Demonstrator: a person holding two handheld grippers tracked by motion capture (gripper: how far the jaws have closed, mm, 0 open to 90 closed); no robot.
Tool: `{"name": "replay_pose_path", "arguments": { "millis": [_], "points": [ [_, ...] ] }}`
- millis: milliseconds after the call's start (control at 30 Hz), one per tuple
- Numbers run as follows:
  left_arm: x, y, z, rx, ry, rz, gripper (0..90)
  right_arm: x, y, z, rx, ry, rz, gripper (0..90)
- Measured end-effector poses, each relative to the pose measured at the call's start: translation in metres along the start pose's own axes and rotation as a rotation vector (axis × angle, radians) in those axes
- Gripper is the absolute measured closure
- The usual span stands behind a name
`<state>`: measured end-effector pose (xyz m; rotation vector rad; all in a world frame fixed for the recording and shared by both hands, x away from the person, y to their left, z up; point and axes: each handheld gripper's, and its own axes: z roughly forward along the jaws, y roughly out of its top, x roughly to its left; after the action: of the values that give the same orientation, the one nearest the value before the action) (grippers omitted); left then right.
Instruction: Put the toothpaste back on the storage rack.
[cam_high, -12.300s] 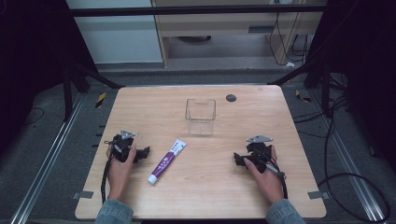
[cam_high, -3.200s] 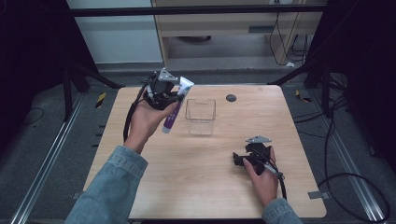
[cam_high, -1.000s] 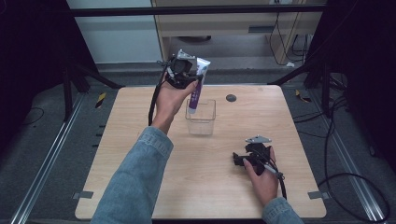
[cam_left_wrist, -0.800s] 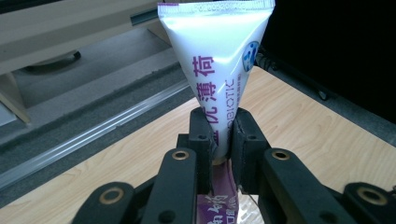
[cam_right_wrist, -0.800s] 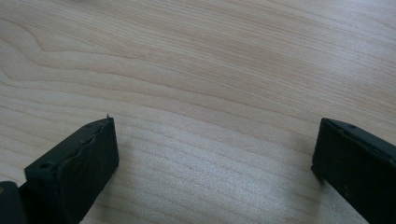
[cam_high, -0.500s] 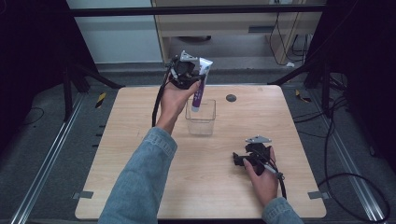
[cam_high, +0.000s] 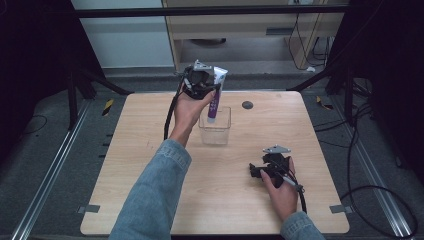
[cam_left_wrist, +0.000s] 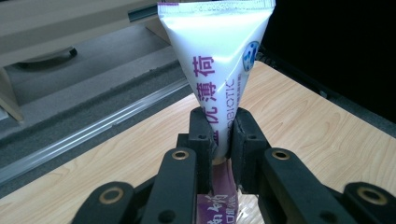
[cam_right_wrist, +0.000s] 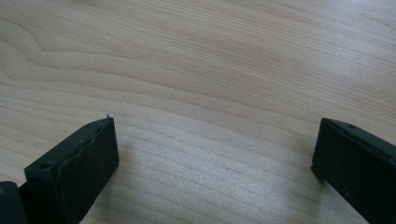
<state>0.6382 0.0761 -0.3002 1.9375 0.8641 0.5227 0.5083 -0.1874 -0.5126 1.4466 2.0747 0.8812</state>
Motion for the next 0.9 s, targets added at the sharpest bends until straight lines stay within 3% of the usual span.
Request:
{"name": "replay_pose_path", "arguments": {
  "millis": [133, 233, 333, 467, 567, 900],
  "points": [
    [0.001, -0.004, -0.001, -0.025, -0.027, -0.026, 79.8, 0.000, 0.000, 0.000, 0.000, 0.000, 0.001, 0.6],
    [0.001, -0.006, -0.002, -0.024, -0.009, -0.006, 79.8, 0.000, 0.000, 0.000, 0.000, 0.000, 0.001, 0.6],
    [0.002, -0.009, -0.003, -0.039, -0.021, -0.023, 79.8, 0.000, 0.000, 0.000, 0.000, 0.000, 0.002, 0.6],
    [0.001, -0.013, -0.003, -0.043, -0.002, 0.006, 79.8, 0.000, 0.000, 0.000, -0.002, -0.001, -0.001, 0.6],
    [0.003, -0.017, -0.001, -0.049, -0.012, 0.007, 79.7, 0.000, 0.000, 0.000, 0.001, 0.000, 0.002, 0.6],
    [0.005, -0.028, 0.010, -0.011, -0.006, 0.028, 79.7, 0.000, 0.000, 0.000, 0.002, 0.003, 0.003, 0.6]
  ]
}}
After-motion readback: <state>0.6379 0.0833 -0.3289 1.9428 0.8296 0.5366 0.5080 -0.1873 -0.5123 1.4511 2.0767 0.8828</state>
